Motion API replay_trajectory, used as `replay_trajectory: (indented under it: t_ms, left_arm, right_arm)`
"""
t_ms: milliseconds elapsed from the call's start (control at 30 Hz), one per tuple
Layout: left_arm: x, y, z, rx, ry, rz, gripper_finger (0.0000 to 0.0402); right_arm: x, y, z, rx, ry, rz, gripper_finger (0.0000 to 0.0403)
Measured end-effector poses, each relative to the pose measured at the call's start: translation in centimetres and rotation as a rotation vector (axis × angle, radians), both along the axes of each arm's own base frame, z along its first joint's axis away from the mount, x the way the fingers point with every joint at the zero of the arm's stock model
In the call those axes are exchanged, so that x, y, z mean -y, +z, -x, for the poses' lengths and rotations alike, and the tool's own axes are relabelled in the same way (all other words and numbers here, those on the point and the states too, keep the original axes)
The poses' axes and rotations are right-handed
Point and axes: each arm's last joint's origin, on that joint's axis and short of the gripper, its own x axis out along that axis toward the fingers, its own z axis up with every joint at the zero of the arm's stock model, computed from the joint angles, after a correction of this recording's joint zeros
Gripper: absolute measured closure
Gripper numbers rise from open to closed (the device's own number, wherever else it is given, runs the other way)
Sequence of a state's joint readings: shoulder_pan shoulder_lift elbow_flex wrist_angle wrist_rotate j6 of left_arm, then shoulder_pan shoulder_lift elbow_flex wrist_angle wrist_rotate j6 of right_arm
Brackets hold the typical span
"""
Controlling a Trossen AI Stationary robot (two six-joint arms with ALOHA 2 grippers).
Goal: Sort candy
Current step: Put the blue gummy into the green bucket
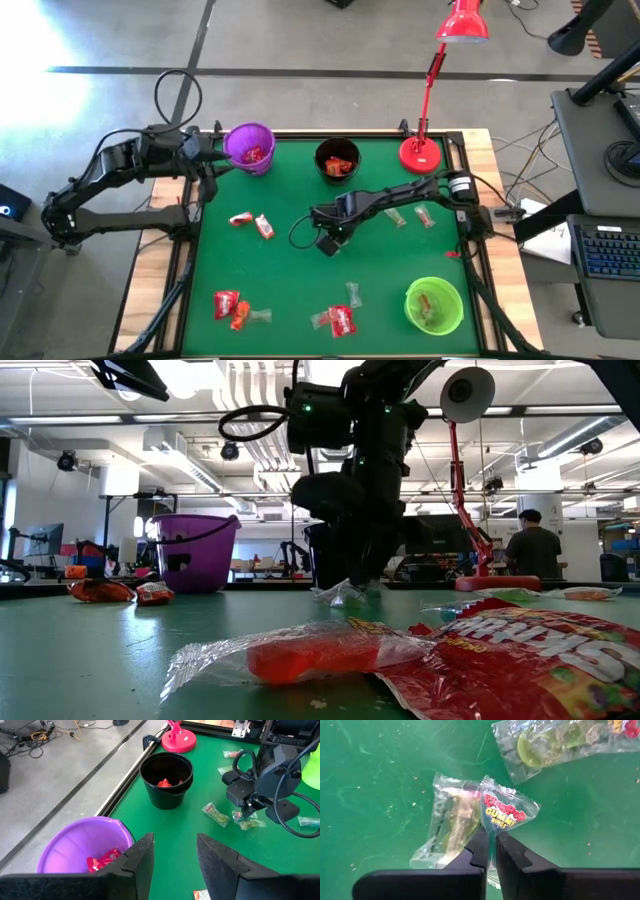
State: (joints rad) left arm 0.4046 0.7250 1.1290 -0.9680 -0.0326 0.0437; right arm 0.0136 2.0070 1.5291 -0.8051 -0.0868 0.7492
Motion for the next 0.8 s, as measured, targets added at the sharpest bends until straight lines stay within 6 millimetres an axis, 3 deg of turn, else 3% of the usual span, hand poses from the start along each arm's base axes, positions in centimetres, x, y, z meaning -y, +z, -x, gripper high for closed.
replay_trajectory:
  t_ms: [333,567,800]
  left_arm:
    - [0.0,0.0,0.0,-0.001,0.000,0.000,0.0271]
    - [0.0,0.0,0.0,-0.001,0.000,0.000,0.0271]
    - [0.0,0.0,-0.1,-0.002,0.000,0.000,0.0271]
  right_arm:
    - [-0.9,5.3,1.4,0.113,-0.060,-0.024,0.0390]
    - [-4.4,9.7,4.0,0.160,-0.087,-0.029,0.0390]
    - [-8.5,11.7,7.5,0.090,-0.177,0.002,0.0390]
